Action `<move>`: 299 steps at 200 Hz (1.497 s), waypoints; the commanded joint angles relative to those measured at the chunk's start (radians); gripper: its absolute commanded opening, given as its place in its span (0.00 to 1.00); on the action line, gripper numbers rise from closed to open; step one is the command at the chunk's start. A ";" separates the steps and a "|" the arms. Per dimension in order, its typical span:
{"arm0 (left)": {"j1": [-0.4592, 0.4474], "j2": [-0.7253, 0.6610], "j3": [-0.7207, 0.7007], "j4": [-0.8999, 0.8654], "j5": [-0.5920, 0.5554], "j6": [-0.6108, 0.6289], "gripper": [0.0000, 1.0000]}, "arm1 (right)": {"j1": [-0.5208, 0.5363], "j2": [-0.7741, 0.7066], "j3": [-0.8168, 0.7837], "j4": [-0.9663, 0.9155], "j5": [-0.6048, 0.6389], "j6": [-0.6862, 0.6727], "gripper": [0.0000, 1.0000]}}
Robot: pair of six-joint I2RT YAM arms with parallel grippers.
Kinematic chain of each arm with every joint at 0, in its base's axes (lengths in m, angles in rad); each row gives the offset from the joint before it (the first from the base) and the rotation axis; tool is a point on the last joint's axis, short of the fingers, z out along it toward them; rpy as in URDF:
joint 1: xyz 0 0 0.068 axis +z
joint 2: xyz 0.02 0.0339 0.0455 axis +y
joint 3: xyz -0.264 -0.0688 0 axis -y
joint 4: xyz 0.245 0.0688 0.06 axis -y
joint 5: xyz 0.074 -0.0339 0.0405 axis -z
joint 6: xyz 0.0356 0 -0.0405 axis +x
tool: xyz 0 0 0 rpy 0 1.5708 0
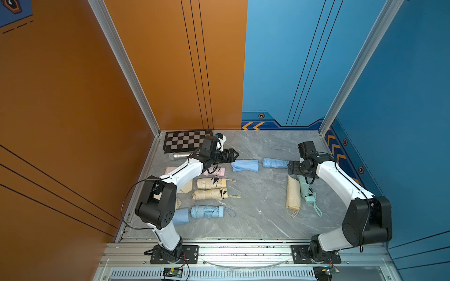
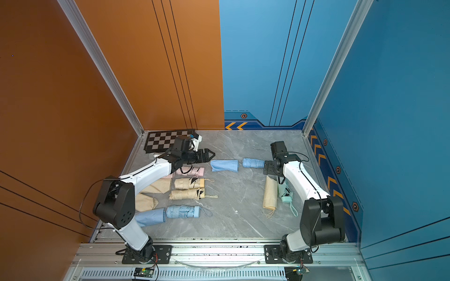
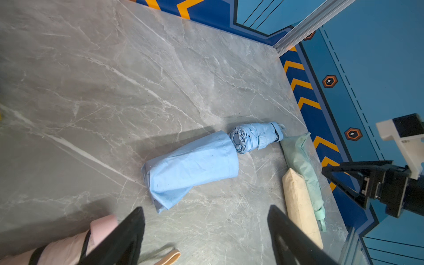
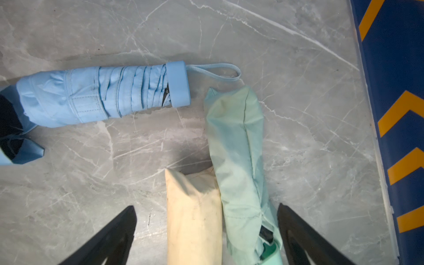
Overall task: Take umbrellas out of sleeves
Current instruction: Pick up the umbrella from the center of the board.
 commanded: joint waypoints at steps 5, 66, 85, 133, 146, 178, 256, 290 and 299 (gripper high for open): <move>-0.010 -0.030 -0.017 0.089 0.050 0.017 0.85 | 0.025 -0.037 -0.064 -0.054 0.001 0.057 0.98; -0.016 -0.043 -0.044 0.122 0.068 0.010 0.85 | 0.046 0.061 -0.082 -0.023 -0.082 0.103 0.91; -0.017 -0.040 -0.058 0.144 0.075 -0.006 0.85 | 0.056 0.072 -0.102 0.000 -0.101 0.125 0.89; -0.020 -0.047 -0.057 0.144 0.065 -0.001 0.85 | 0.062 0.115 -0.136 0.022 -0.060 0.151 0.82; -0.020 -0.052 -0.060 0.145 0.059 -0.001 0.90 | 0.059 0.133 -0.141 0.022 -0.043 0.153 0.81; -0.022 -0.056 -0.065 0.145 0.055 -0.004 0.91 | 0.036 0.187 -0.137 0.038 -0.051 0.157 0.75; -0.016 -0.061 -0.069 0.145 0.035 -0.012 0.91 | -0.097 0.282 -0.063 0.049 -0.023 0.133 0.49; 0.004 -0.068 -0.077 0.145 0.025 -0.020 0.91 | -0.176 0.291 -0.048 0.056 -0.024 0.125 0.45; 0.007 -0.073 -0.080 0.145 0.020 -0.019 0.91 | -0.189 0.290 -0.046 0.059 -0.024 0.127 0.44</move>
